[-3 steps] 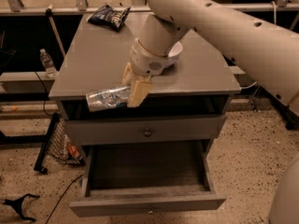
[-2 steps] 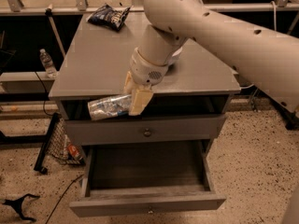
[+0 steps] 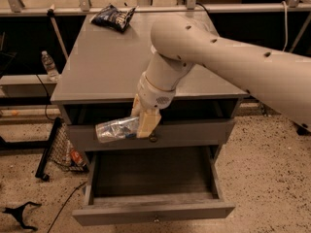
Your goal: Place redbull can into middle drawer
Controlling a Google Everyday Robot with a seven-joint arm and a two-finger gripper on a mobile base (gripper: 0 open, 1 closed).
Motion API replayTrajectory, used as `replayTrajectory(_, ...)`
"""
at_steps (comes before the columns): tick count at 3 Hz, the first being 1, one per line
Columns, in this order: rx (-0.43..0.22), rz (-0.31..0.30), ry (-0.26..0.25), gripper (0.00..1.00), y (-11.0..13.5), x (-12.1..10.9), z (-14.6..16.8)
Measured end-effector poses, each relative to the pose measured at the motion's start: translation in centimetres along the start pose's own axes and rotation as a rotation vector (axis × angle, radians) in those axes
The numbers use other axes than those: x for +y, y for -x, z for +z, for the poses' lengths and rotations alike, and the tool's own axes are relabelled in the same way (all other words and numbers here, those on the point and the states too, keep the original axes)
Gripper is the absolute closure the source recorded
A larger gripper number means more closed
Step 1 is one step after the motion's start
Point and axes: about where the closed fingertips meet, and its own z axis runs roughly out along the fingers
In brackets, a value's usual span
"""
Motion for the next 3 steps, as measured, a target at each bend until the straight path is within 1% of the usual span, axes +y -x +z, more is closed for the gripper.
replayTrajectory(1, -0.014, 0.004, -0.016, 1.00, -1.2, 0.7, 1.8)
replayTrajectory(2, -0.034, 0.004, -0.048, 1.00, -2.3, 1.1, 3.3)
replayTrajectory(3, -0.070, -0.002, -0.053, 1.00, -3.5, 2.2, 7.0)
